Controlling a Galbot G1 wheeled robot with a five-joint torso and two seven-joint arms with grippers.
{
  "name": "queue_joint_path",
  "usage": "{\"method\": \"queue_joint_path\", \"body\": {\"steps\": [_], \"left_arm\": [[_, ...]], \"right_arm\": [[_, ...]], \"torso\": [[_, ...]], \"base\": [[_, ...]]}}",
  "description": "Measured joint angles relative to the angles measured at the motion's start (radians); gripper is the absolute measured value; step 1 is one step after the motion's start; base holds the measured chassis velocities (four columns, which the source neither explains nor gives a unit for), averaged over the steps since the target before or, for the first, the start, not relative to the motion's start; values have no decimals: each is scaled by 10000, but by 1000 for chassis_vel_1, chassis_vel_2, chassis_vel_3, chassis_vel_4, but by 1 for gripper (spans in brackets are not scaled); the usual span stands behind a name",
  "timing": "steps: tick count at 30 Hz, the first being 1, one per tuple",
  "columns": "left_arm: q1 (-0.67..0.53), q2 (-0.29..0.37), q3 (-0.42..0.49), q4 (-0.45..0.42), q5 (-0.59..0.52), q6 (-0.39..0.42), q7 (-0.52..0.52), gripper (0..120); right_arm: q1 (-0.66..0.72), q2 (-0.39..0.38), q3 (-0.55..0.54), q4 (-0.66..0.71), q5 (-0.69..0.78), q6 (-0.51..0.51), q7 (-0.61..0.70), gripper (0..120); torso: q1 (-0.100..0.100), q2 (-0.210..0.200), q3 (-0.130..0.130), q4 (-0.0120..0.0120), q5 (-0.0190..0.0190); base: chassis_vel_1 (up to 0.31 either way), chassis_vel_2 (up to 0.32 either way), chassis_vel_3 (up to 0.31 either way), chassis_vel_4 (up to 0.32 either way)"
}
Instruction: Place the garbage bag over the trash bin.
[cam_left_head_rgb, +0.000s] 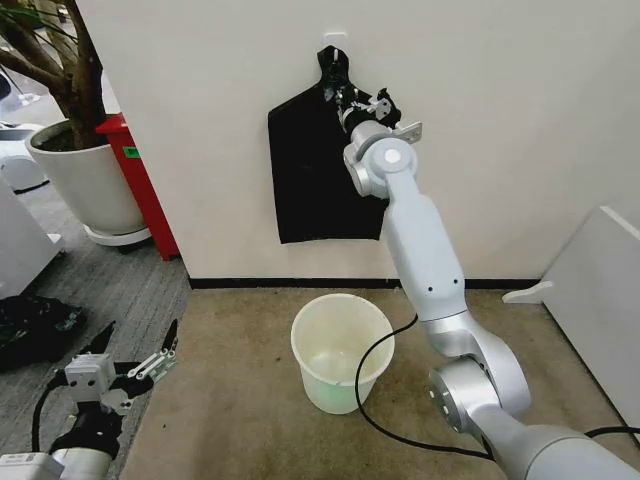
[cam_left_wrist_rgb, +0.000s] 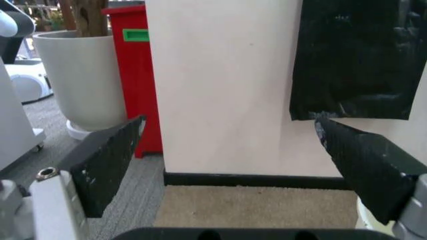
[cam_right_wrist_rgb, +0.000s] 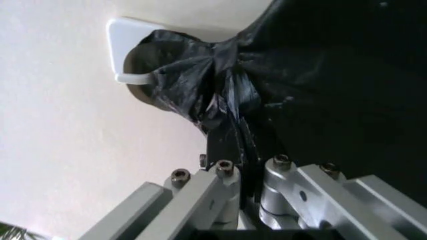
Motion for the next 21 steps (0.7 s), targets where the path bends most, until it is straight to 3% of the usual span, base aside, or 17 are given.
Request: {"method": "queue_joint_path", "body": {"steps": [13,21], "left_arm": [[-150,-34,43,0,49,-50,0,100],[-197,-41,60,0,87,-87,4,100]], "right_arm": [[-416,-356,-732,1155,481,-12,2836,0],[-1227,-738,-956,1798,618,24,3339,0]], "torso": [[0,0,-1,1,-1],[0,0,0,1,0]], "base": [[0,0,0,0],[0,0,0,0]]}}
